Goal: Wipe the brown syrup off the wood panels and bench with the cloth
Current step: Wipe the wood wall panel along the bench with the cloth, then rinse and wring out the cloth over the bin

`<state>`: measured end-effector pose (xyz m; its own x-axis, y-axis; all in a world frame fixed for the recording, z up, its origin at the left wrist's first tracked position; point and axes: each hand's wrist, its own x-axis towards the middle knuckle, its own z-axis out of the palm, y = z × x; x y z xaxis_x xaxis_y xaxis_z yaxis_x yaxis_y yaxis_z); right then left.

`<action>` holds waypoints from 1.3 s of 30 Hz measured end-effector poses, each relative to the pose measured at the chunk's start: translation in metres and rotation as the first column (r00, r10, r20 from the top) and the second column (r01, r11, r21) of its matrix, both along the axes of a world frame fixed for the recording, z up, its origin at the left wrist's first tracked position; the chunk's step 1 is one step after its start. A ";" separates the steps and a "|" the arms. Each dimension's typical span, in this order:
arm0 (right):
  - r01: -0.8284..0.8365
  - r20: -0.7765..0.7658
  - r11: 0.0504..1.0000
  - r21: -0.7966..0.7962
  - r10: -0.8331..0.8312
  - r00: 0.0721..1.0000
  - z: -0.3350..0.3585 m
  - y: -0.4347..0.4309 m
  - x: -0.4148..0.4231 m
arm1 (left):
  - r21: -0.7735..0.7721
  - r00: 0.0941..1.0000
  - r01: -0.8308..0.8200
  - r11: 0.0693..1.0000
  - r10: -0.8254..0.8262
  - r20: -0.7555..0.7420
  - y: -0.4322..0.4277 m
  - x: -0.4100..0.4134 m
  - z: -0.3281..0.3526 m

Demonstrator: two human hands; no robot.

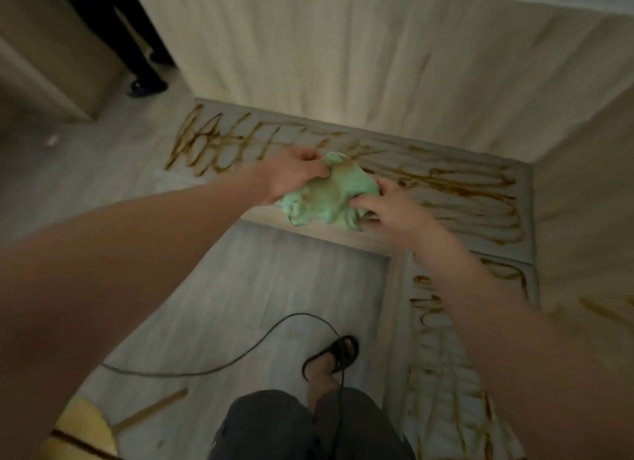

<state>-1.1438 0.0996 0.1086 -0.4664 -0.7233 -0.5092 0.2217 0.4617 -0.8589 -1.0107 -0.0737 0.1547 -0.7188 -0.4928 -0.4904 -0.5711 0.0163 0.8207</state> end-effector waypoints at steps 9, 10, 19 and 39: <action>-0.331 0.079 0.940 -0.077 0.337 0.938 0.004 -0.092 0.286 | 0.083 0.882 -0.466 0.881 0.470 -0.041 -0.005 0.350 -0.010; -0.393 0.043 0.916 -0.079 0.397 0.917 0.005 -0.098 0.311 | 0.101 0.860 -0.503 0.859 0.508 -0.040 -0.003 0.380 -0.010; -0.735 -0.249 0.677 -0.050 0.704 0.665 -0.012 -0.144 0.535 | 0.198 0.556 -0.808 0.555 0.829 -0.053 0.036 0.637 -0.015; -0.984 -0.108 0.179 0.011 0.978 0.177 -0.064 -0.194 0.826 | -0.332 0.200 -0.882 0.333 0.905 0.375 0.125 0.909 -0.062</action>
<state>-0.3176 -0.0946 0.0447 0.6137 -0.6391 -0.4635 -0.4406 0.2099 -0.8728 -0.1014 0.0509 0.0923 0.4995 -0.6851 -0.5302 -0.4781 -0.7284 0.4907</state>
